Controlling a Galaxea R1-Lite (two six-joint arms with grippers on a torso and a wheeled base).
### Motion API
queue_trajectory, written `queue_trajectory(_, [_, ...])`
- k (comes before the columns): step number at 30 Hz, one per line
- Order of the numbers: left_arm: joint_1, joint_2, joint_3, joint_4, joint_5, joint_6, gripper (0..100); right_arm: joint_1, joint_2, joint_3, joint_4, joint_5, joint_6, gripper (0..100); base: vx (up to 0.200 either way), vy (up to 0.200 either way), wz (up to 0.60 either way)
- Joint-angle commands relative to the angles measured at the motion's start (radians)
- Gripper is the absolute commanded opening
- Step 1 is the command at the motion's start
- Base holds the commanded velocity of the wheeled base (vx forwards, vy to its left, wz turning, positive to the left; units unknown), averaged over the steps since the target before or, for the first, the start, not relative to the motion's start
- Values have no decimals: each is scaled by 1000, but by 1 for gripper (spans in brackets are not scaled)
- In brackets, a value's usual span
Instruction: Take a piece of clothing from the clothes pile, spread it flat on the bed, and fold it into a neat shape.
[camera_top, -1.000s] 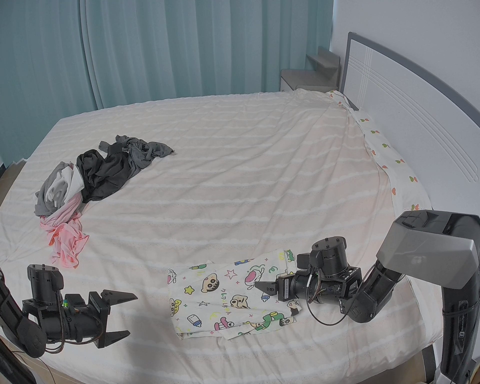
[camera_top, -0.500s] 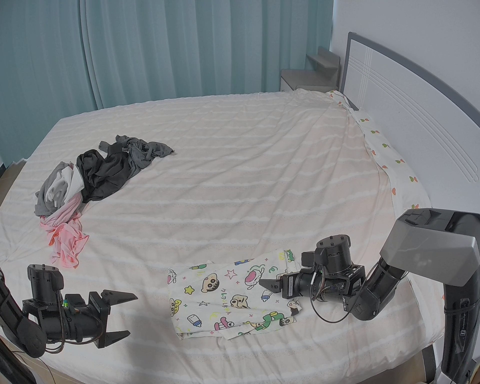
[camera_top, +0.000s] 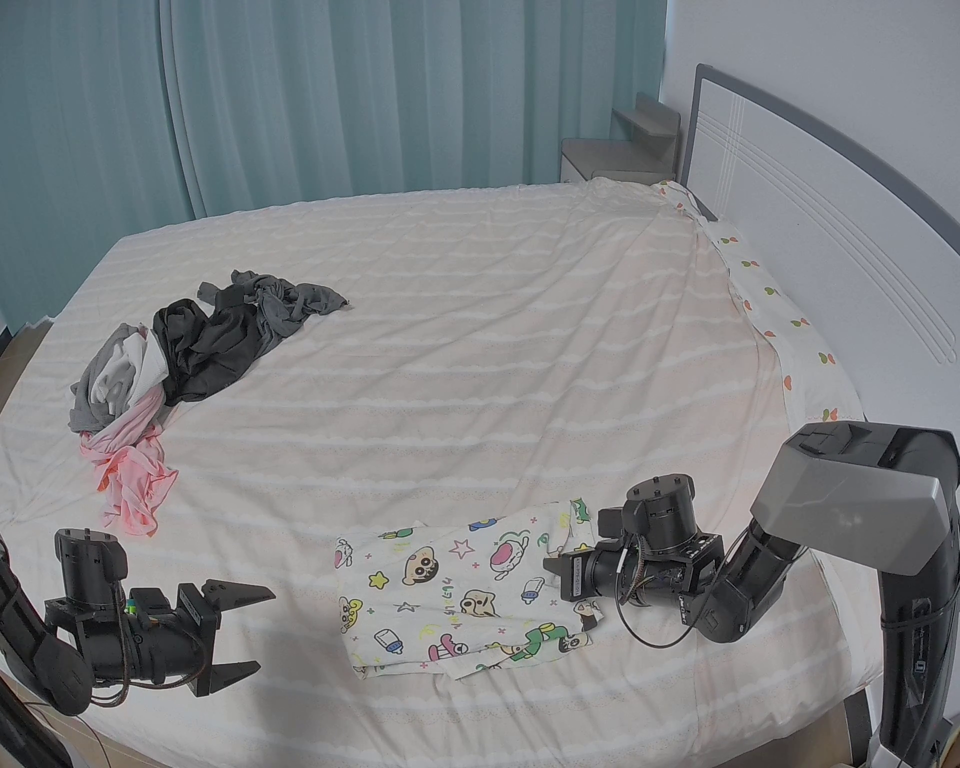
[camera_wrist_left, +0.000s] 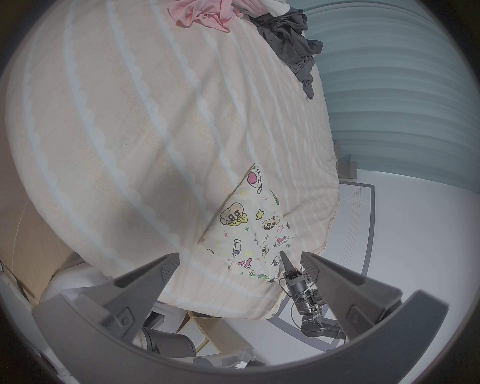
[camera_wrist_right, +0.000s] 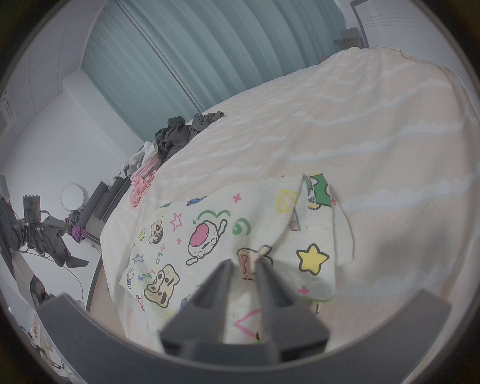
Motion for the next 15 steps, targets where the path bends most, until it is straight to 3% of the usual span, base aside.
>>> queue_trajectory(1, [0,0,-1,0,0,0,100,-1,-3,6,-3,1,1,0,0,0,0])
queue_trajectory(15, [0,1,0,0,0,0,100,-24,-50,72,-17,-3,-4,0,0,0,0])
